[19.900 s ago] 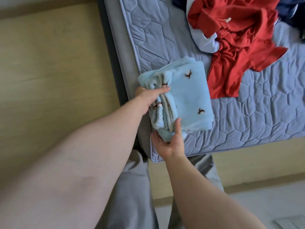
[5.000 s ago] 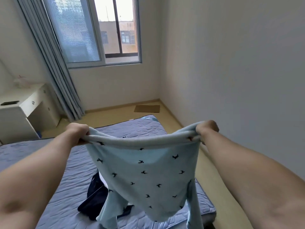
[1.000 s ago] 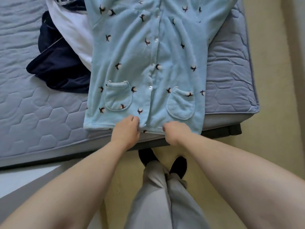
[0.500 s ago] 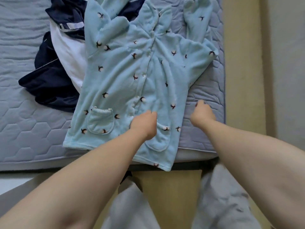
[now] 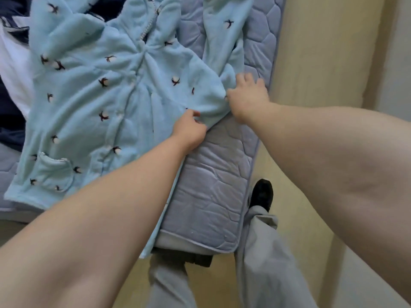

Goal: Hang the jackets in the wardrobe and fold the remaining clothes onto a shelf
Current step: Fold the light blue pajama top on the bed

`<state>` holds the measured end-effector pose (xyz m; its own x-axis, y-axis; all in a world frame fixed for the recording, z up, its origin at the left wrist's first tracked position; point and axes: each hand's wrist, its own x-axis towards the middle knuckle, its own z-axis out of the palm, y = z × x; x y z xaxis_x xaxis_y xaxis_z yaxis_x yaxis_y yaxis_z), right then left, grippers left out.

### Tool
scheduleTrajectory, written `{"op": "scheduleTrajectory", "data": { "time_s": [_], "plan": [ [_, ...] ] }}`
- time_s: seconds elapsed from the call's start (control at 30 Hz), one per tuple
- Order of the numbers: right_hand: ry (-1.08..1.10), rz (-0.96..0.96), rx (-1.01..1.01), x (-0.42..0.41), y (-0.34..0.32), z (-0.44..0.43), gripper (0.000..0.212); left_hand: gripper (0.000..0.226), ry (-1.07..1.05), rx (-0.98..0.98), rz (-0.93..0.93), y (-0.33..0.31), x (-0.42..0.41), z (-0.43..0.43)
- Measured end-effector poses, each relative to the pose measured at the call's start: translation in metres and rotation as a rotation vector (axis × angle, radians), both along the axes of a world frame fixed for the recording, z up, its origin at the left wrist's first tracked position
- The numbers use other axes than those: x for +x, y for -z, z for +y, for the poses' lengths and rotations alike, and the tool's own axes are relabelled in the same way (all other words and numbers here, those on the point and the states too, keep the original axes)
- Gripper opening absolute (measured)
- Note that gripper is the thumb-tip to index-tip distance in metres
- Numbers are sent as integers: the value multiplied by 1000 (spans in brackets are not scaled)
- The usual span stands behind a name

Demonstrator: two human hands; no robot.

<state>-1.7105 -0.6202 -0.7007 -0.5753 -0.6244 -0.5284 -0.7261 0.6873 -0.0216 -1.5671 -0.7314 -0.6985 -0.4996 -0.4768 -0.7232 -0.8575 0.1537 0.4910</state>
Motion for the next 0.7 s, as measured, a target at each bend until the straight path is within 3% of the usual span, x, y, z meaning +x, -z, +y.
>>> {"op": "scheduleTrajectory", "data": {
  "time_s": [0.17, 0.37, 0.43, 0.53, 0.7],
  "plan": [
    [-314, 85, -159, -7, -11, 14, 37, 51, -9, 16, -83, -8, -9, 16],
    [-363, 20, -230, -15, -64, -4, 31, 34, -281, 189, -150, -36, 10, 31],
    [-243, -56, -213, -19, -87, -20, 23, 11, -447, 315, -101, -49, 15, 37],
    [-58, -213, -125, -23, -112, -43, 37, 8, -691, 429, -59, -65, 23, 43],
    [303, -588, 4, -31, -108, -86, 35, 9, -902, 529, 6, -52, 25, 51]
  ]
}}
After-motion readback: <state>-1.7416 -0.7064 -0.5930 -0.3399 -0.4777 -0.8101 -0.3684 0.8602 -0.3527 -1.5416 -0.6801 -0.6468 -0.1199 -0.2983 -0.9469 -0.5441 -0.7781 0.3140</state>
